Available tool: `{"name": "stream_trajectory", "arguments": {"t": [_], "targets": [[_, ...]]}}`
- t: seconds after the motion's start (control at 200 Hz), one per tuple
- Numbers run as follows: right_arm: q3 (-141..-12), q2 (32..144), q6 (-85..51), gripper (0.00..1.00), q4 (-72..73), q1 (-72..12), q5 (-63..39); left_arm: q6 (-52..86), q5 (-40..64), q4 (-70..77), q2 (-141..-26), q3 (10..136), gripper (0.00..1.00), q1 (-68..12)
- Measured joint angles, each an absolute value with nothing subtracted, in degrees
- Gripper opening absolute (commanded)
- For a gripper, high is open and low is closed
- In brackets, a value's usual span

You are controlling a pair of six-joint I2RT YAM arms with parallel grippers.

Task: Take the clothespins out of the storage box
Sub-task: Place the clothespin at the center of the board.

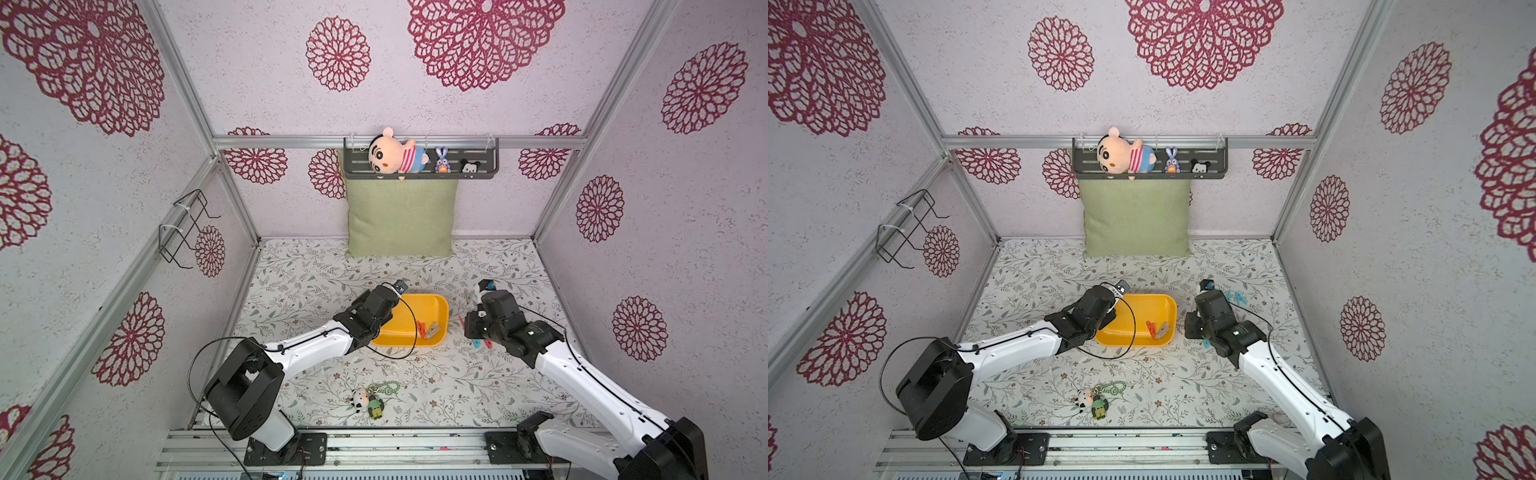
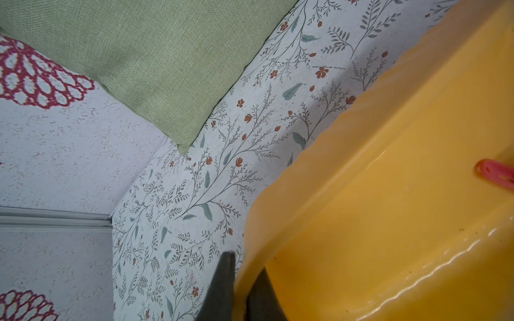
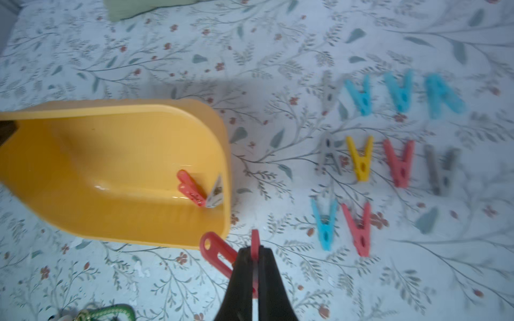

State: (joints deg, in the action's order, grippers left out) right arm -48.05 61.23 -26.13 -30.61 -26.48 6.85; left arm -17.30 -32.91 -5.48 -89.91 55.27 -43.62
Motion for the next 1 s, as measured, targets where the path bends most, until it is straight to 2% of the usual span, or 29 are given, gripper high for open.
{"name": "stream_trajectory", "arguments": {"t": [0.235, 0.54, 0.8, 1.001], "targets": [[-52.0, 65.1, -26.1, 0.0, -41.8, -17.1, 11.4, -17.3, -32.9, -5.5, -89.9, 55.3, 0.0, -43.6], [-51.9, 73.7, -21.9, 0.0, -42.5, -6.6, 8.8, -17.3, -32.9, -5.5, -89.9, 55.3, 0.0, -43.6], [-53.8, 86.8, -19.0, 0.0, -40.8, -5.2, 7.4, -17.3, -32.9, -5.5, -89.9, 55.3, 0.0, -43.6], [-53.9, 90.3, -18.0, 0.0, -40.0, -5.1, 7.5, -17.3, -32.9, -5.5, -89.9, 55.3, 0.0, -43.6]]}}
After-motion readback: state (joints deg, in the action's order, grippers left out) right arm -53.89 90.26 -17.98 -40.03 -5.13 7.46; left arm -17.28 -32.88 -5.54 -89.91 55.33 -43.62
